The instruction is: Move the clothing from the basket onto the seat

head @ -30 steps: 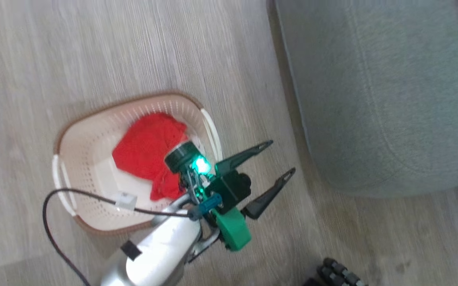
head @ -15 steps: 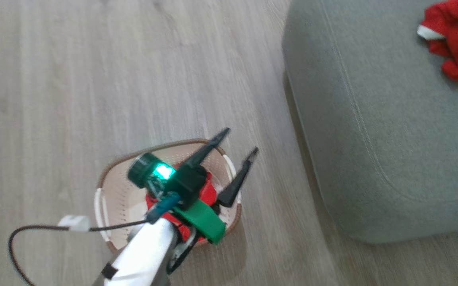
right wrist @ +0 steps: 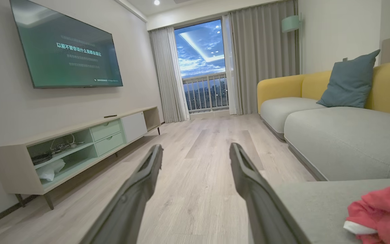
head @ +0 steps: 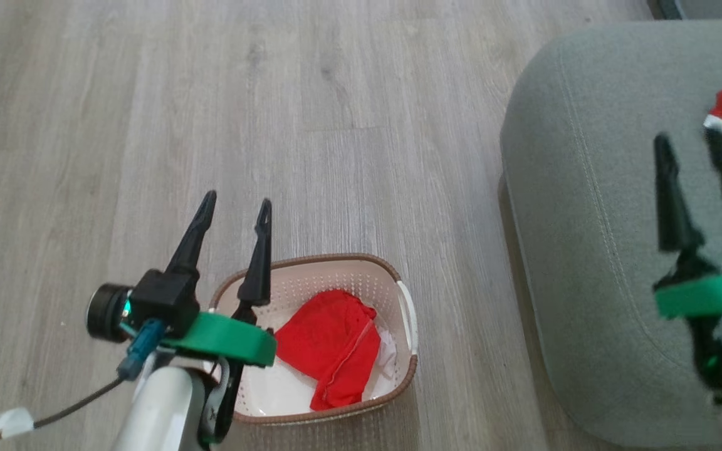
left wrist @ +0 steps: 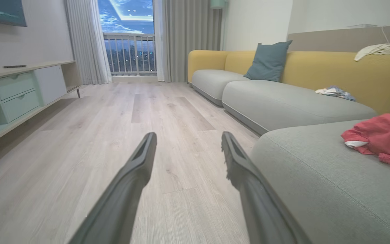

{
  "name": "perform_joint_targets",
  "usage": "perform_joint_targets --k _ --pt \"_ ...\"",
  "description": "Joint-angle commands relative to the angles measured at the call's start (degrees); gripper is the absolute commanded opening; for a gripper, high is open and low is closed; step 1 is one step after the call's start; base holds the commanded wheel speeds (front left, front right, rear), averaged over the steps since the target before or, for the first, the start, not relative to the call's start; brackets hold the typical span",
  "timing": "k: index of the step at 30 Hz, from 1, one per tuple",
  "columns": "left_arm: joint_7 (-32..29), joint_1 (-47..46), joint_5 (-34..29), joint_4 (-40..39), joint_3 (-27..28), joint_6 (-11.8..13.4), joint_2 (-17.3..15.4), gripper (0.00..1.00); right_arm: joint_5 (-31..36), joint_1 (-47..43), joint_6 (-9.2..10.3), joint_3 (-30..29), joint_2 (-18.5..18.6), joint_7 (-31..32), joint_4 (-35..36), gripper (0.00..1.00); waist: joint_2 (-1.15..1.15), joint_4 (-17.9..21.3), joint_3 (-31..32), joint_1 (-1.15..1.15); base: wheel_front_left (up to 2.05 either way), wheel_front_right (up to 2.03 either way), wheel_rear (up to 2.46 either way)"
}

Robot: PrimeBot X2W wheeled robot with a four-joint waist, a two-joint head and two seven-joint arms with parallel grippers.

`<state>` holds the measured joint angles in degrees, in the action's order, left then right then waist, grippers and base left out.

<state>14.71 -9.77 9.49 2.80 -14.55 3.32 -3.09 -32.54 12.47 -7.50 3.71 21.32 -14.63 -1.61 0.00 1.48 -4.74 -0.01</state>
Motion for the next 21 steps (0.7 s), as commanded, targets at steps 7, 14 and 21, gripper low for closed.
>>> perform_joint_targets --k 7,14,21 --pt "0.3 1.7 3.7 -1.9 3.3 1.5 0.2 1.00 4.2 -7.8 0.01 -3.8 -7.9 -0.4 2.2 1.00 0.00 -1.8 1.1 0.01 0.00 0.00 0.00" --pt "0.3 3.9 2.1 0.5 2.7 2.3 0.2 1.00 9.3 -10.8 0.01 -3.8 -10.8 -0.4 0.5 1.00 0.00 -1.6 1.0 0.01 0.00 0.00 0.00" --pt "0.3 4.2 1.9 2.4 2.7 2.8 0.2 1.00 11.9 -11.2 0.01 -4.8 -12.0 -0.4 -0.2 1.00 0.00 -1.8 0.9 0.01 0.00 0.00 0.00"
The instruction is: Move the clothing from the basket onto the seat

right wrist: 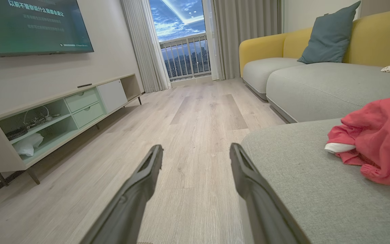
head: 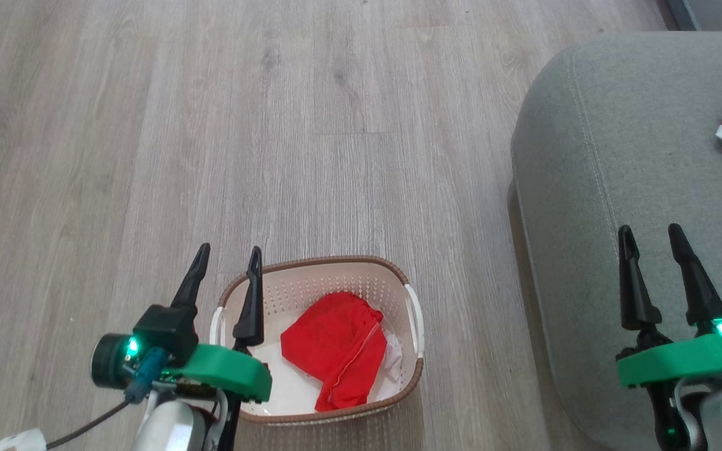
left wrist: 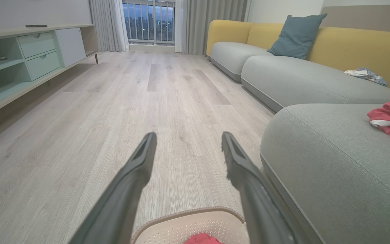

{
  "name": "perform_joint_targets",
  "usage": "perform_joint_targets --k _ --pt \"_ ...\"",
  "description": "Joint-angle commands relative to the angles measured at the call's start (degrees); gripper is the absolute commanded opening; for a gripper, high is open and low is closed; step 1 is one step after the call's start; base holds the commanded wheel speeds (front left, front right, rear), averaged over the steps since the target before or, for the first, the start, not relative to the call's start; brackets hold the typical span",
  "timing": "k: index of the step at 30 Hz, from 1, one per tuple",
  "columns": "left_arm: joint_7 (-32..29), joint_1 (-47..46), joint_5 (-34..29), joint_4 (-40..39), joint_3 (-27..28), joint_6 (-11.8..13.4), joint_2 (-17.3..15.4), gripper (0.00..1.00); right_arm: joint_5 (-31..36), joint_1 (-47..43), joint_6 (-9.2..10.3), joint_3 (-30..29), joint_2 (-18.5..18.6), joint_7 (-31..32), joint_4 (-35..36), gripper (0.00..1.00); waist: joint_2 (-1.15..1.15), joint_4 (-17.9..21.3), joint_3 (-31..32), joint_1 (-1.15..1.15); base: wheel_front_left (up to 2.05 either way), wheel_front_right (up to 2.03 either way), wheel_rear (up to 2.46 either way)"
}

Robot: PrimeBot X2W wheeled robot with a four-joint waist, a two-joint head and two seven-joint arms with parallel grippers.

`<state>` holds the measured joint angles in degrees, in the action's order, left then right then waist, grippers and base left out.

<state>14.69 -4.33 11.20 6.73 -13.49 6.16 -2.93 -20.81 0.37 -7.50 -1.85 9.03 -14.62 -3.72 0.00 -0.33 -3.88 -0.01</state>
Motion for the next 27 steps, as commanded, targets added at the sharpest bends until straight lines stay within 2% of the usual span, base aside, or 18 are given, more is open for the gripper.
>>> perform_joint_targets --k 1,20,27 --pt "0.3 -1.2 0.2 -1.4 1.5 0.0 0.0 1.00 0.1 0.8 0.01 0.8 0.3 -0.4 1.8 1.00 0.00 0.0 0.1 0.01 0.00 0.00 0.00" --pt "0.3 -1.1 0.8 1.4 -1.3 -0.9 0.0 1.00 0.9 1.9 0.01 0.4 1.4 -0.4 1.0 1.00 0.00 0.4 -1.0 0.01 0.00 0.00 0.00" --pt "0.3 -4.8 1.4 13.6 -5.4 -1.5 0.0 1.00 2.0 3.6 0.01 2.6 3.8 -0.4 0.8 1.00 0.00 1.2 -7.4 0.01 0.00 0.00 0.00"
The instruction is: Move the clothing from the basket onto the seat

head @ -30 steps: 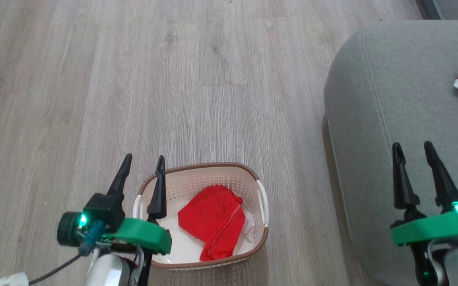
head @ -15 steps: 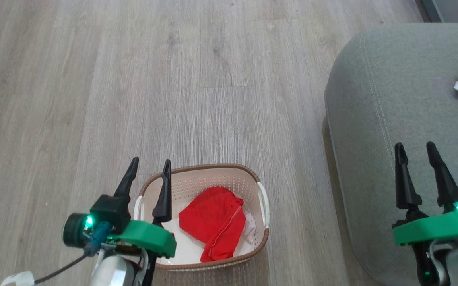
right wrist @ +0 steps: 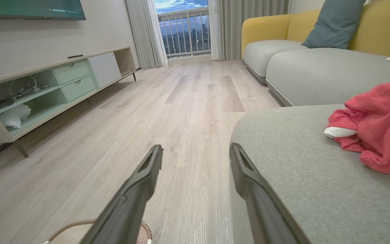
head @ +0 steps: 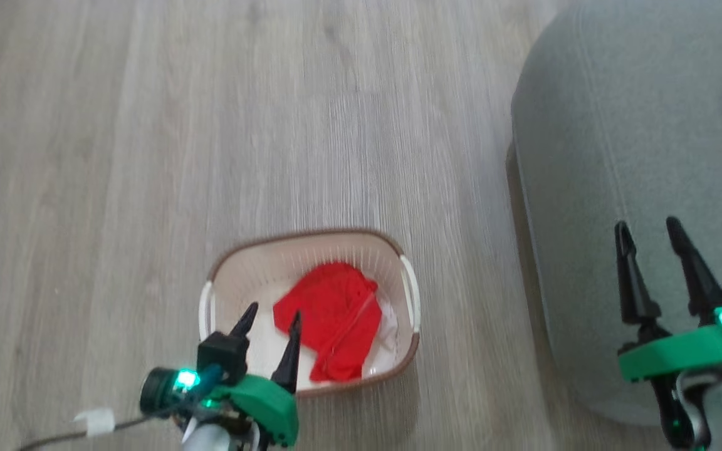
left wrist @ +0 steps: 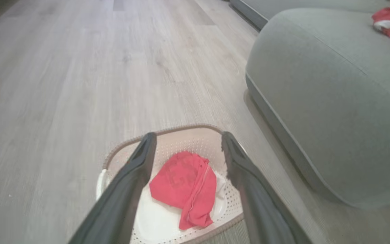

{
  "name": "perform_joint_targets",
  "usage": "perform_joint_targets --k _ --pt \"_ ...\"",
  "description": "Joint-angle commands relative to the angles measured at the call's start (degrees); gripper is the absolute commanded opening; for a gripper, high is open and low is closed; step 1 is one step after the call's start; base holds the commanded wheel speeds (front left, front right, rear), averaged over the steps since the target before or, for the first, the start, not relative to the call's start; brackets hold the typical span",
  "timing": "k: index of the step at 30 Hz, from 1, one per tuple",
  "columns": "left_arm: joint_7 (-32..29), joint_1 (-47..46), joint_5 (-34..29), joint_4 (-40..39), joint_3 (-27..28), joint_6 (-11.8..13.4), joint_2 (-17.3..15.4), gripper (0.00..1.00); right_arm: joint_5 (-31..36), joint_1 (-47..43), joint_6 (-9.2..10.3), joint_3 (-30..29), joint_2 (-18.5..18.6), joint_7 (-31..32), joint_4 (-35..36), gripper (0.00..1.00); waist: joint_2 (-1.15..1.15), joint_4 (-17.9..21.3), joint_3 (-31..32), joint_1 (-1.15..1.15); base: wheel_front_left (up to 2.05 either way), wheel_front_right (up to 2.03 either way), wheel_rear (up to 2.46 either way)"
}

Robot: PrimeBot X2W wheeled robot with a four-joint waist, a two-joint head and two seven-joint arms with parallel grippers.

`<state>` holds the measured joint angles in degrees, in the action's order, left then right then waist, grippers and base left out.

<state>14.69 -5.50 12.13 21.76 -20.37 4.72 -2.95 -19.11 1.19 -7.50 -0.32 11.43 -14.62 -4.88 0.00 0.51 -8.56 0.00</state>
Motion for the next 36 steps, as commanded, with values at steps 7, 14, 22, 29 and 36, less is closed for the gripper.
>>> perform_joint_targets --k 7,14,22,29,36 --pt "0.3 -12.7 0.2 6.1 -1.2 1.1 0.1 1.00 -0.8 6.2 0.01 2.1 3.7 -0.4 5.5 1.00 0.00 2.1 -15.8 0.00 0.00 0.00 0.00" --pt "0.3 -24.5 -0.9 17.1 -2.6 0.8 0.1 1.00 -2.0 9.1 0.01 1.0 4.3 -0.4 8.2 1.00 0.00 4.6 -28.1 0.00 0.00 0.00 0.00" --pt "0.3 -35.4 -3.0 29.1 -3.9 -0.4 0.1 1.00 -2.1 11.1 0.01 2.8 3.0 -0.4 11.0 1.00 0.00 8.0 -37.3 0.00 0.00 0.00 0.00" --pt "0.3 -44.5 -4.3 38.6 -3.8 -1.6 -0.3 1.00 -2.3 12.7 0.01 4.8 1.8 -0.4 13.6 1.00 0.00 10.6 -44.1 0.00 0.00 0.00 0.00" --pt "0.3 -51.7 -4.1 47.1 -3.6 -2.9 -1.2 1.00 -2.5 14.2 0.01 7.0 0.6 -0.4 15.3 1.00 0.00 12.7 -47.9 0.00 0.00 0.00 0.00"
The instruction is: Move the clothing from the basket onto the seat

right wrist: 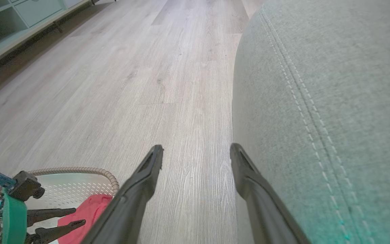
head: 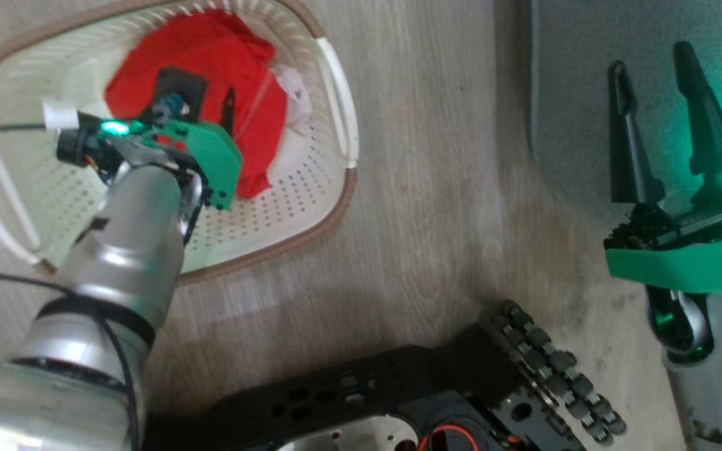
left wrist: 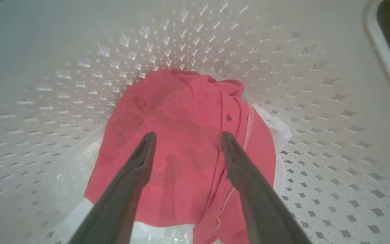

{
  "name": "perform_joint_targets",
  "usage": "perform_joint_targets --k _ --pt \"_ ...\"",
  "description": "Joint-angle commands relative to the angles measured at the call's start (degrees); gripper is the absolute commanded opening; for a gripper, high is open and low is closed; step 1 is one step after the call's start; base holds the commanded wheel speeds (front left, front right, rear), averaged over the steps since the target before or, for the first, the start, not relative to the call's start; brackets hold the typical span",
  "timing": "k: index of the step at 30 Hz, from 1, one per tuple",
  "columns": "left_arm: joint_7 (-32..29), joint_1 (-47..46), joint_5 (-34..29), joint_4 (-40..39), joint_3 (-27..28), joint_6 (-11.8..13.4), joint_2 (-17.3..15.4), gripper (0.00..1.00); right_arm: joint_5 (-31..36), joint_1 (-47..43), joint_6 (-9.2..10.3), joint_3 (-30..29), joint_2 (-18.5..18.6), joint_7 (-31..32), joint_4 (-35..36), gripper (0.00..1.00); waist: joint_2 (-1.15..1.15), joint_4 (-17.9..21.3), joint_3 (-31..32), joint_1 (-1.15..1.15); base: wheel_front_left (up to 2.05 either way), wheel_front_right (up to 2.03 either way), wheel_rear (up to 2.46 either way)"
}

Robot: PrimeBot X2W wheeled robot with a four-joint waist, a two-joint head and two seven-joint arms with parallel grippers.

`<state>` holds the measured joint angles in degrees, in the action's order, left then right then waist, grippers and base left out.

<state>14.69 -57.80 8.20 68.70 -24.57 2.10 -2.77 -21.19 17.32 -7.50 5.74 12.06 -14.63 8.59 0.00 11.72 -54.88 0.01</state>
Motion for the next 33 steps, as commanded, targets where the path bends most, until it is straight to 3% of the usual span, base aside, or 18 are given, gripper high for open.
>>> perform_joint_targets --k 1,12,23,33 --pt "0.3 0.0 -0.3 1.2 0.5 -0.3 -1.4 1.00 -0.5 -2.0 0.01 1.2 -0.1 -0.4 2.0 1.00 0.00 1.7 -1.9 -0.01 0.00 0.00 0.00" --pt "-5.2 -3.9 -1.2 4.9 -1.7 0.2 -1.6 1.00 0.1 -4.3 0.01 2.7 -0.1 -0.4 5.0 1.00 0.00 2.8 -3.9 -0.01 0.00 0.00 0.00" --pt "-13.9 -6.1 -1.9 5.2 -3.3 5.2 -2.5 1.00 0.5 -8.4 0.01 2.0 0.7 -0.4 8.6 1.00 0.00 3.1 -5.9 -0.01 0.00 0.00 0.00" --pt "-15.4 -6.8 -0.9 5.2 -4.2 2.6 -2.0 1.00 2.1 -10.0 0.01 2.5 0.6 -0.4 10.8 1.00 0.00 2.5 -6.9 -0.01 0.00 0.00 0.00"
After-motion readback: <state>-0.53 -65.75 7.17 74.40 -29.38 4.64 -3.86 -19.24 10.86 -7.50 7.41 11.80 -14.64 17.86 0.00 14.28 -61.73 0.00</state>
